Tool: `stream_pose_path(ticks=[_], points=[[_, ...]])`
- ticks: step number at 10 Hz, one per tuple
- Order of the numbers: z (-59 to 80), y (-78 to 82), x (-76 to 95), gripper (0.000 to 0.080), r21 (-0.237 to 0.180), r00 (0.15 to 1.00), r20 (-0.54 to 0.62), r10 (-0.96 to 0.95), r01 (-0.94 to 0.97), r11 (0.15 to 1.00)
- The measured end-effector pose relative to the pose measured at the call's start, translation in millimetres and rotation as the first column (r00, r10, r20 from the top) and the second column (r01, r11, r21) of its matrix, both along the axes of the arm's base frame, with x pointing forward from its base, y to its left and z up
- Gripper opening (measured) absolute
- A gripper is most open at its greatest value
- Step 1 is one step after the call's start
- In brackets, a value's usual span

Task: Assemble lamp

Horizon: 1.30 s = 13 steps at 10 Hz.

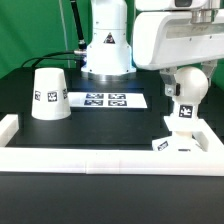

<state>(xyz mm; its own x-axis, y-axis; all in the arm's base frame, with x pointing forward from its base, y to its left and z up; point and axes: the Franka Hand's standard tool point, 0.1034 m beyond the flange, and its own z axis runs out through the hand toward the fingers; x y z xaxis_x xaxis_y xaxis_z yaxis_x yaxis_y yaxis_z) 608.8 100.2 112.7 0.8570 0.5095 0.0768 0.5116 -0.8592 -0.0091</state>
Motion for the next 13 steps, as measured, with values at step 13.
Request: stream_pose_path(ticks=[13], points=[[0.1,-2.2,0.2,0.0579,0.058,0.467,-0.096,-0.879,0.884,0.463]])
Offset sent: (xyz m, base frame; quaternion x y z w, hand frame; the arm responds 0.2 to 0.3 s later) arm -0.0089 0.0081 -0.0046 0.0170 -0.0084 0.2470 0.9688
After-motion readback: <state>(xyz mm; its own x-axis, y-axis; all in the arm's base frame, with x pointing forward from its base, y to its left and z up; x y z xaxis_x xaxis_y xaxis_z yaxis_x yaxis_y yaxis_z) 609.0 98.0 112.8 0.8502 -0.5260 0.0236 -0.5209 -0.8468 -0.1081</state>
